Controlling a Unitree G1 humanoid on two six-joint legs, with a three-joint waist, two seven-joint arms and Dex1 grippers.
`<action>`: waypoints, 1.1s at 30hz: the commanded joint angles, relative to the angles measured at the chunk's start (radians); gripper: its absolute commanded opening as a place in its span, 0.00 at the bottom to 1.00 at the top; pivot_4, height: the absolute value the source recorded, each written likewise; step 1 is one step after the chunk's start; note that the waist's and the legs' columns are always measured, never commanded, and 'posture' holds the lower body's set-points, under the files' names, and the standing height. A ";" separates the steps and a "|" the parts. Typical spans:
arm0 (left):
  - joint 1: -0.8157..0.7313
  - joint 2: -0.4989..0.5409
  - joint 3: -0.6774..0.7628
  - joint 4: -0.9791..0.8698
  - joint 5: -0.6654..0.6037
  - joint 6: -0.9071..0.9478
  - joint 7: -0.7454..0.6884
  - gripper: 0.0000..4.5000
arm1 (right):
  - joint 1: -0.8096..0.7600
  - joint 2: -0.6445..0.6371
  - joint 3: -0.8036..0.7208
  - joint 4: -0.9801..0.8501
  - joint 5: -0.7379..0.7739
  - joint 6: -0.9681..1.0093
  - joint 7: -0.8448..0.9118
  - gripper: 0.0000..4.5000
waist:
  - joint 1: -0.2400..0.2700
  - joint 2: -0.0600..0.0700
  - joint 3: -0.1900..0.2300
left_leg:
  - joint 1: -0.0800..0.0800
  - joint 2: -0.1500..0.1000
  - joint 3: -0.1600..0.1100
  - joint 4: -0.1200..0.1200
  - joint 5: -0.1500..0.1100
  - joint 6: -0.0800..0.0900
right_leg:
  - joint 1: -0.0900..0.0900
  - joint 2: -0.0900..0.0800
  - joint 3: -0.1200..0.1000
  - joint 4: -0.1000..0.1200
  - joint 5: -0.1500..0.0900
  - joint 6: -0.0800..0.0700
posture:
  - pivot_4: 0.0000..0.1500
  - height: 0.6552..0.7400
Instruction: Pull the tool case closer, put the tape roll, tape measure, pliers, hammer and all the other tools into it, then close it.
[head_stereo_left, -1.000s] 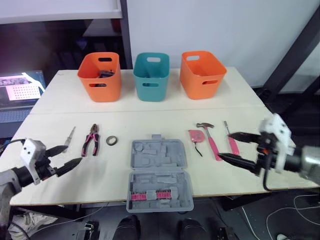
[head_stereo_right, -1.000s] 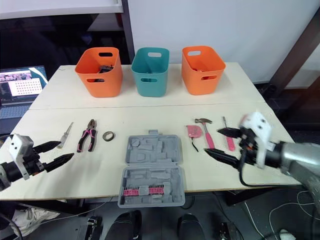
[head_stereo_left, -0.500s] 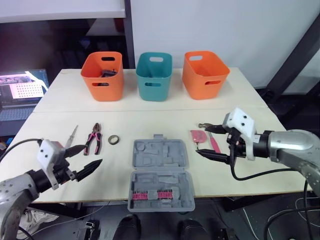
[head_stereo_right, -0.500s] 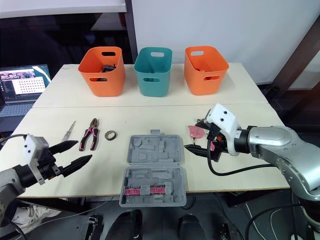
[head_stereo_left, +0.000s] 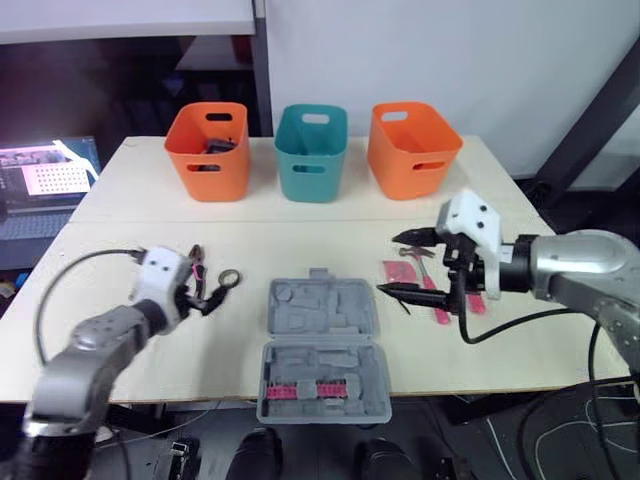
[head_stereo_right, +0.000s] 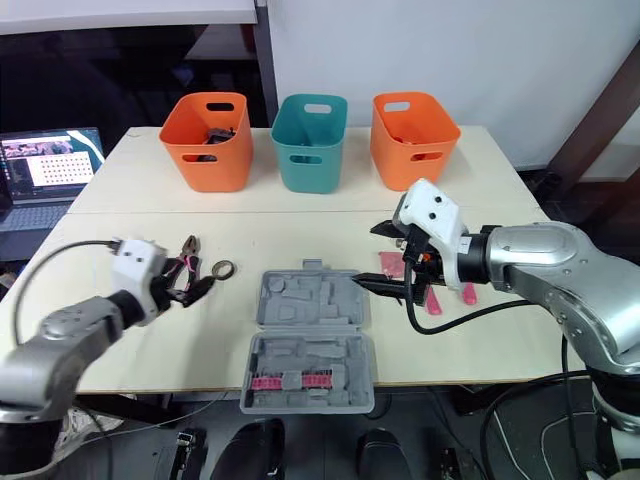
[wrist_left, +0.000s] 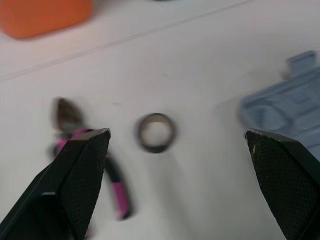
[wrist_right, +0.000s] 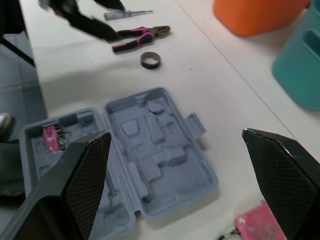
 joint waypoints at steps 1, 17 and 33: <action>-0.059 -0.039 -0.075 0.071 0.078 -0.004 0.059 1.00 | -0.035 0.000 -0.009 -0.009 -0.010 -0.011 0.001 0.99 | 0.002 0.000 0.000 | 0.000 0.000 0.000 0.000 0.000 0.000 | 0.000 0.000 0.000 0.001 0.000 0.000 | 1.00 1.00; -0.295 -0.170 -0.147 0.466 0.250 -0.150 0.129 0.48 | -0.067 0.006 -0.060 -0.015 0.023 0.046 -0.036 1.00 | 0.002 -0.001 0.000 | 0.000 0.000 -0.001 0.000 0.000 0.000 | 0.000 0.001 0.000 0.001 0.000 0.001 | 1.00 1.00; -0.375 -0.213 -0.134 0.706 0.276 -0.245 0.122 0.27 | -0.054 -0.006 -0.073 -0.035 0.015 0.062 -0.066 1.00 | 0.003 -0.001 0.000 | 0.000 0.000 -0.001 0.001 0.000 0.000 | 0.000 0.001 0.000 0.001 0.000 0.001 | 1.00 1.00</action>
